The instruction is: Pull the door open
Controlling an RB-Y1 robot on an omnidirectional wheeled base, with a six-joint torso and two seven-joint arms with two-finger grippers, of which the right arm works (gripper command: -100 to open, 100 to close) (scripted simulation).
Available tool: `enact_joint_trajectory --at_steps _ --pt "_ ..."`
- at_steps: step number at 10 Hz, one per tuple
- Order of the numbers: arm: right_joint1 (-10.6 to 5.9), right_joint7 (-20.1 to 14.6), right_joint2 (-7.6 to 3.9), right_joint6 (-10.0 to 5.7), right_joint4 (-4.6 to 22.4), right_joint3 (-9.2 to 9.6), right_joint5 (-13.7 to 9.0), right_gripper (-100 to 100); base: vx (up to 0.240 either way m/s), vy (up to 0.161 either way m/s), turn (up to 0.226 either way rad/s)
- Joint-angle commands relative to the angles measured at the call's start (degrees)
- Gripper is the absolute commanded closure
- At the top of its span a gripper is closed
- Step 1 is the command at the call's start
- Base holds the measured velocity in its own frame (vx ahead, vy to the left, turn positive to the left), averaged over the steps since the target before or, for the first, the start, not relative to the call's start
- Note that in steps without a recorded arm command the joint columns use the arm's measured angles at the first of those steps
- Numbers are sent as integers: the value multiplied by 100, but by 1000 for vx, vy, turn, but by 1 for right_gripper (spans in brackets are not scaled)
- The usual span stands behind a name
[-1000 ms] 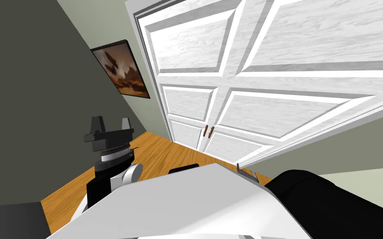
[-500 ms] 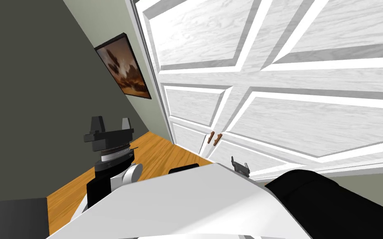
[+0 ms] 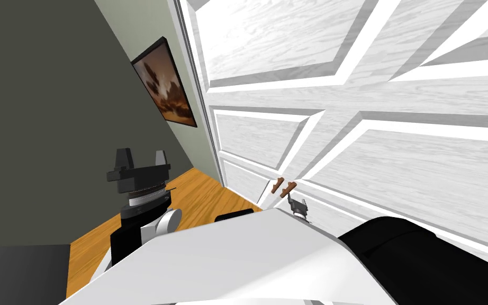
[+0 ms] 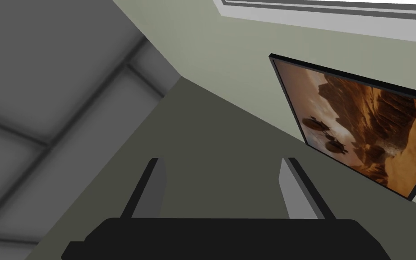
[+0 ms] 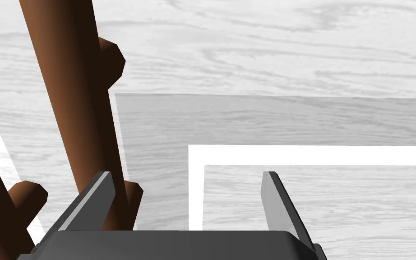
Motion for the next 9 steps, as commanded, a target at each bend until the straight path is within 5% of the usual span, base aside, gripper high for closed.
enact_joint_trajectory --at_steps 1,3,4,9 --pt "-155 -13 23 7 -75 71 49 -100 165 33 9" --pt "-12 30 57 22 -24 43 13 -100 55 31 -44" --pt "-12 30 57 22 -24 43 13 100 -26 -1 16" --pt "-12 30 57 22 -24 43 13 100 6 -3 11"
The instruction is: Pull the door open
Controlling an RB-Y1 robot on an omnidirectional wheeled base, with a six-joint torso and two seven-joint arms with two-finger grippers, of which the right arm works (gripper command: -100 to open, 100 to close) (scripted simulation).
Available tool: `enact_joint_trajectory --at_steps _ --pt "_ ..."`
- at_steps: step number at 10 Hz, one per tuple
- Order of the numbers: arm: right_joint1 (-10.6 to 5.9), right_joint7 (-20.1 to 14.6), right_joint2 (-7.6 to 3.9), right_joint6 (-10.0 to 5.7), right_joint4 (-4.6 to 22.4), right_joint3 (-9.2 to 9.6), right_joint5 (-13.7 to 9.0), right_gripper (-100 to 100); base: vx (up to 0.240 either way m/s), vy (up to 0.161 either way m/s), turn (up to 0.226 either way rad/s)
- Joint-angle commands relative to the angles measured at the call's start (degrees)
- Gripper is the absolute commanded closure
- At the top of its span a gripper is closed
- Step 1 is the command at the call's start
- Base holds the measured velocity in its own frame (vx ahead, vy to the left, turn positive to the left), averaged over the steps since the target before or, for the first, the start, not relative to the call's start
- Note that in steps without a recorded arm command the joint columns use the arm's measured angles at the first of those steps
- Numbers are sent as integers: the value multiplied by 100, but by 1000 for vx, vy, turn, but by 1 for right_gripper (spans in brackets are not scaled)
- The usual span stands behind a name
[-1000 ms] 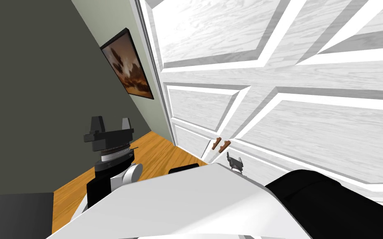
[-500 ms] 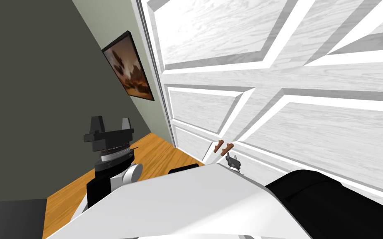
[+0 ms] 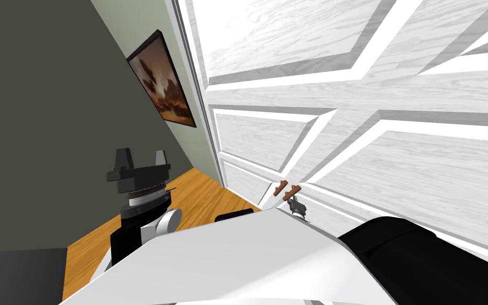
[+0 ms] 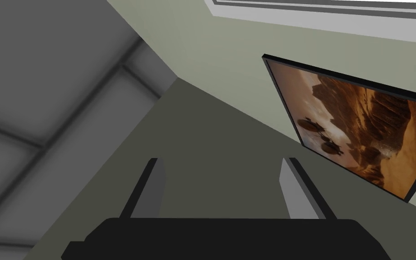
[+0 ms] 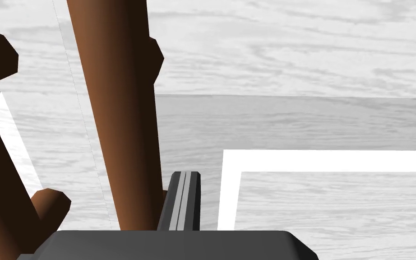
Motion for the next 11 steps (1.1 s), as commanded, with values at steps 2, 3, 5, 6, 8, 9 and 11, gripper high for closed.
enact_joint_trajectory --at_steps 2,3,5,6,8,9,11 --pt "148 10 -48 -6 128 -41 -77 -100 -185 -27 -210" --pt "194 15 -65 -8 173 -51 -104 -100 -216 -27 -121" --pt "272 32 -107 -11 289 -35 -180 -100 -228 -16 -194" --pt "301 44 -130 -12 355 -11 -225 -100 -207 19 -195" --pt "309 68 -164 -12 458 63 -300 -100 -203 15 -164" --pt "289 85 -183 -11 515 127 -344 -100 -195 55 -206" --pt "192 128 -219 -6 638 316 -444 -100 -184 39 -249"
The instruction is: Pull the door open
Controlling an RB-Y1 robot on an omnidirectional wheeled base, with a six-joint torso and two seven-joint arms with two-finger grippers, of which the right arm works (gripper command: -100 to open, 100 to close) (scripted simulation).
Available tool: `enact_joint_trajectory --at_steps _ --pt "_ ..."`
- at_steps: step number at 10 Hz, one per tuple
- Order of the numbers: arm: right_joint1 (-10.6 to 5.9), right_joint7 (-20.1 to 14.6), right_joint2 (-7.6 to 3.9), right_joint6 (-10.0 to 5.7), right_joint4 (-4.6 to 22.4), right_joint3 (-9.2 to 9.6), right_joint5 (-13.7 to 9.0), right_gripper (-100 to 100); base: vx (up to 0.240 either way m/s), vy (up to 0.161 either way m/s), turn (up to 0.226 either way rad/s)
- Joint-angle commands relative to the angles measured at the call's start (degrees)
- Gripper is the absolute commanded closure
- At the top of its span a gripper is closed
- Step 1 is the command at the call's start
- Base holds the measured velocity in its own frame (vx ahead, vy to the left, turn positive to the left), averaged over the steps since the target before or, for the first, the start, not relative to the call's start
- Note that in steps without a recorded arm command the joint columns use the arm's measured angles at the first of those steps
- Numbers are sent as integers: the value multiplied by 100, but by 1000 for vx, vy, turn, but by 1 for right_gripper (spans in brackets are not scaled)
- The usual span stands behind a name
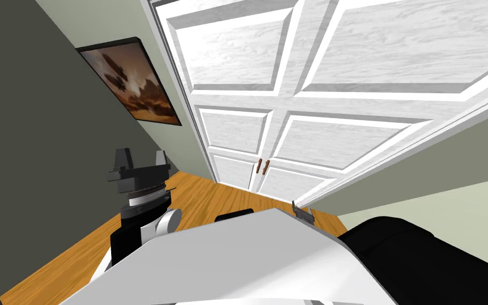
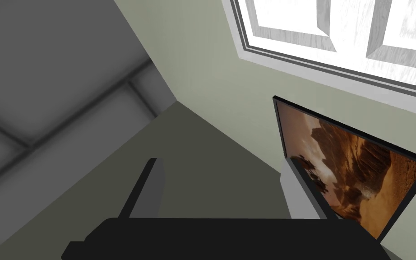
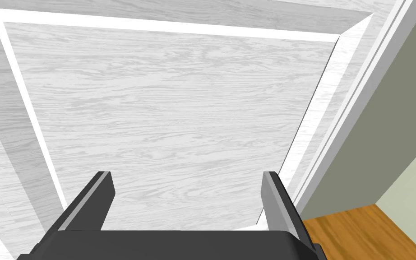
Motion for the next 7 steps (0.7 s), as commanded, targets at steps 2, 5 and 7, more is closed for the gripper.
enact_joint_trajectory --at_steps 2,5,7 --pt "-182 79 -31 11 111 297 -128 -100 -151 52 -215" --pt "-448 141 -53 23 210 627 -232 -100 -94 32 -151" --pt "-639 181 -63 32 265 850 -294 -100 -44 29 -135"
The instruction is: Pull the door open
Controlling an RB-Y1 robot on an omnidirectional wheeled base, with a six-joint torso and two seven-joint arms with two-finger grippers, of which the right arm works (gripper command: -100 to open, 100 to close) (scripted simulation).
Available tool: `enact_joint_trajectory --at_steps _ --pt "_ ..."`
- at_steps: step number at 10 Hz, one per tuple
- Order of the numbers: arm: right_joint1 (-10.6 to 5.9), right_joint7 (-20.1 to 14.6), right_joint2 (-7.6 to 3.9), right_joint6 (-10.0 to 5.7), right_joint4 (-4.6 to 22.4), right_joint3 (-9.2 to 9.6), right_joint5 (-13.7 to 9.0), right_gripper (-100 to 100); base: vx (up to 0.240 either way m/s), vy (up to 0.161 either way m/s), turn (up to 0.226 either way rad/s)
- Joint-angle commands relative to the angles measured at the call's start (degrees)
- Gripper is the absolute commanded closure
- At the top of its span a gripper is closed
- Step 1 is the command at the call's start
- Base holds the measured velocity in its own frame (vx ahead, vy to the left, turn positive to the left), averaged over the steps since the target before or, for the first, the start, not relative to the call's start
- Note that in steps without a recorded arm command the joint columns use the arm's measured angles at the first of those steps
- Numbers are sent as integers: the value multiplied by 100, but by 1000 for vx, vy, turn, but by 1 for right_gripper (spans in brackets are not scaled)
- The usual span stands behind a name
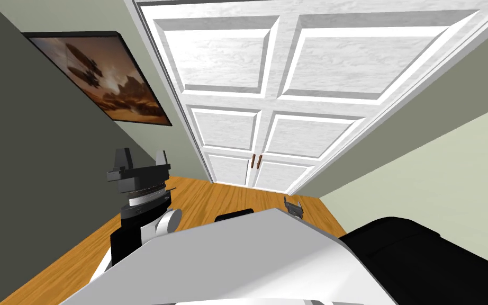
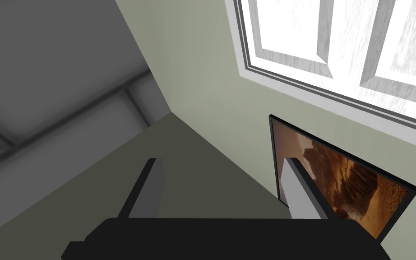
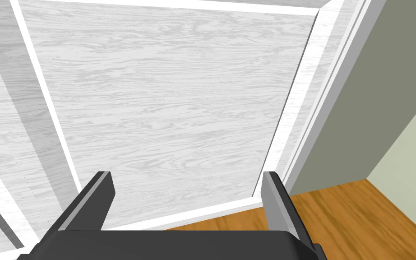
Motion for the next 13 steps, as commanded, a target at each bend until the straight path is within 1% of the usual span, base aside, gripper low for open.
enact_joint_trajectory --at_steps 1,2,3,4,5,6,7,8,9,10,11,13 --pt "-159 12 9 -5 106 139 -24 -100 -28 21 -87" --pt "-203 20 8 -3 114 187 -36 -100 -13 12 -53" --pt "-334 45 4 2 140 330 -70 -100 -12 14 -93" --pt "-422 61 2 6 158 425 -93 -100 -11 20 -157" --pt "-468 69 2 8 165 474 -104 -100 -13 23 -76" --pt "-609 94 1 14 185 621 -136 -100 -8 21 -80" --pt "-657 102 0 16 192 670 -146 -100 -1 20 -69" --pt "-751 118 0 20 205 768 -167 -100 3 17 -85" --pt "-897 142 1 26 221 915 -196 -100 11 22 -121" --pt "-897 142 1 26 221 915 -196 -100 14 21 -38" --pt "-1093 173 2 35 240 1109 -234 -100 20 21 -103" --pt "-1289 203 6 43 254 1297 -267 -100 29 29 -88"
